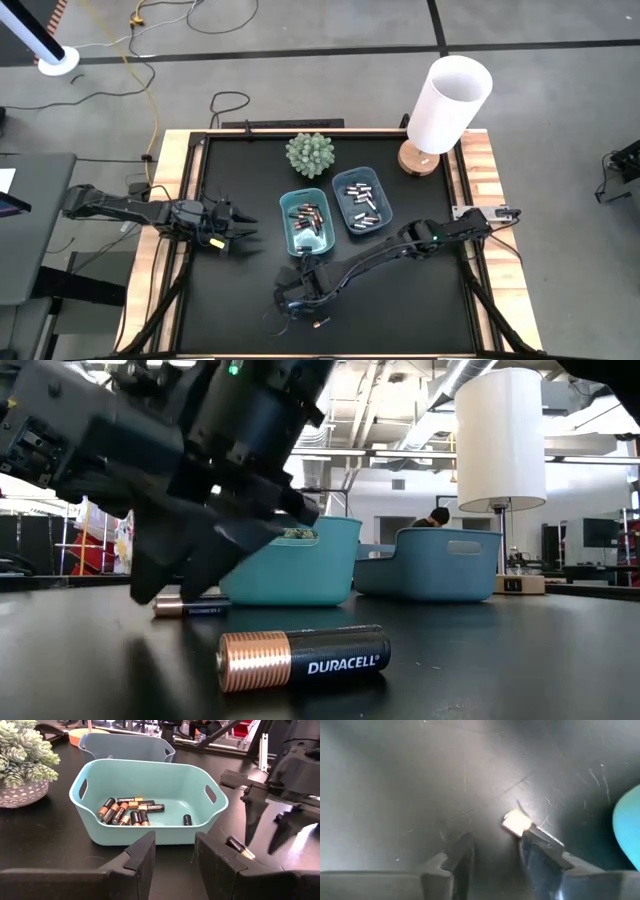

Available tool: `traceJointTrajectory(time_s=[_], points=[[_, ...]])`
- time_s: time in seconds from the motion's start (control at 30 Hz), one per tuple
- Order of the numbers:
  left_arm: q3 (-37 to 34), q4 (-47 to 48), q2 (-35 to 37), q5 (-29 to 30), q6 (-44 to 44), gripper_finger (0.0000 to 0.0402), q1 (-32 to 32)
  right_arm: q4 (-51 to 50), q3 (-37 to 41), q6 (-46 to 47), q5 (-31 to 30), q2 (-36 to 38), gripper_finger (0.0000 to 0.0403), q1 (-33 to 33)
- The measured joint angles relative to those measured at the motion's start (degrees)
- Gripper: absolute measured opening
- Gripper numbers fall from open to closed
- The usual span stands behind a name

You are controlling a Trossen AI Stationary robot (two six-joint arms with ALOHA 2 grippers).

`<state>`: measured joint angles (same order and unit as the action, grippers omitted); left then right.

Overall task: Sort batteries
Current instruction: Put the black battery into the green bin

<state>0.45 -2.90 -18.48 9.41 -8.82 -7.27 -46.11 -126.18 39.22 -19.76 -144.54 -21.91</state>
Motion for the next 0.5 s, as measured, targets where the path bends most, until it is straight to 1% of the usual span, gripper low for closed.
traceJointTrajectory(time_s=[0.1,0.2,0.4,0.5], points=[[0.0,0.0,0.0,0.0,0.0,0.0136,0.0,0.6,-0.1,-1.3,-0.1,-0.9,0.0201,0.4],[0.0,0.1,0.0,0.0,0.0,0.0136,0.0,1.2,0.0,-1.5,-0.2,-2.1,0.0221,0.5],[0.0,0.2,0.2,0.0,0.0,0.0136,0.0,1.2,-0.1,-2.1,0.7,-2.4,0.0226,0.4],[0.0,0.2,0.1,0.0,0.0,0.0136,0.0,0.0,0.0,-4.4,1.2,-1.6,0.0224,0.5]])
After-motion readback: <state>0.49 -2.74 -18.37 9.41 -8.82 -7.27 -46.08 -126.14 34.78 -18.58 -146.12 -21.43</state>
